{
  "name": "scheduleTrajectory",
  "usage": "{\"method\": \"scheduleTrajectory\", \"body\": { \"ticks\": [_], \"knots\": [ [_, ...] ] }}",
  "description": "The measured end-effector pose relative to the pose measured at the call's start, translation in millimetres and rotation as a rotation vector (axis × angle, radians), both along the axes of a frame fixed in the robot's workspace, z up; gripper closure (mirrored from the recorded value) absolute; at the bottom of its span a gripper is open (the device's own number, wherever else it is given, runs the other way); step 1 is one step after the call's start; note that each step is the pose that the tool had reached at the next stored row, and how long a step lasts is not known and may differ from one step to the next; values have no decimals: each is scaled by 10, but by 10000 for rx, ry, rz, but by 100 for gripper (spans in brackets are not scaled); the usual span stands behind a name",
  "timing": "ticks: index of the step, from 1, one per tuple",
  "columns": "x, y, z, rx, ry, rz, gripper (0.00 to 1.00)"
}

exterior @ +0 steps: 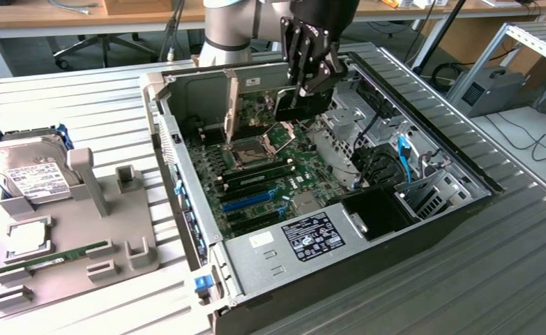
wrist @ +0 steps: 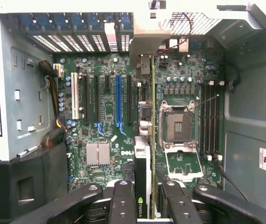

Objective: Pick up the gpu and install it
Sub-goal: 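Insert the gpu into the slot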

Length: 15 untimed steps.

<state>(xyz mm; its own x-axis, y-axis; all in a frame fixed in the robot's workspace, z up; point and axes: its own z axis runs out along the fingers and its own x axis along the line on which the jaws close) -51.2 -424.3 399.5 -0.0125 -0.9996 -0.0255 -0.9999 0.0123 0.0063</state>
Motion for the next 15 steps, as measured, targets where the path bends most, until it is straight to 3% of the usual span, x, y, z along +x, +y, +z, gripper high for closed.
{"method": "scheduleTrajectory", "body": {
  "ticks": [7,11,15],
  "knots": [
    [-22,0,-70,1,-46,0,73],
    [-52,0,-173,0,-99,1,73],
    [-61,0,-268,1,-107,0,73]
  ]
}}
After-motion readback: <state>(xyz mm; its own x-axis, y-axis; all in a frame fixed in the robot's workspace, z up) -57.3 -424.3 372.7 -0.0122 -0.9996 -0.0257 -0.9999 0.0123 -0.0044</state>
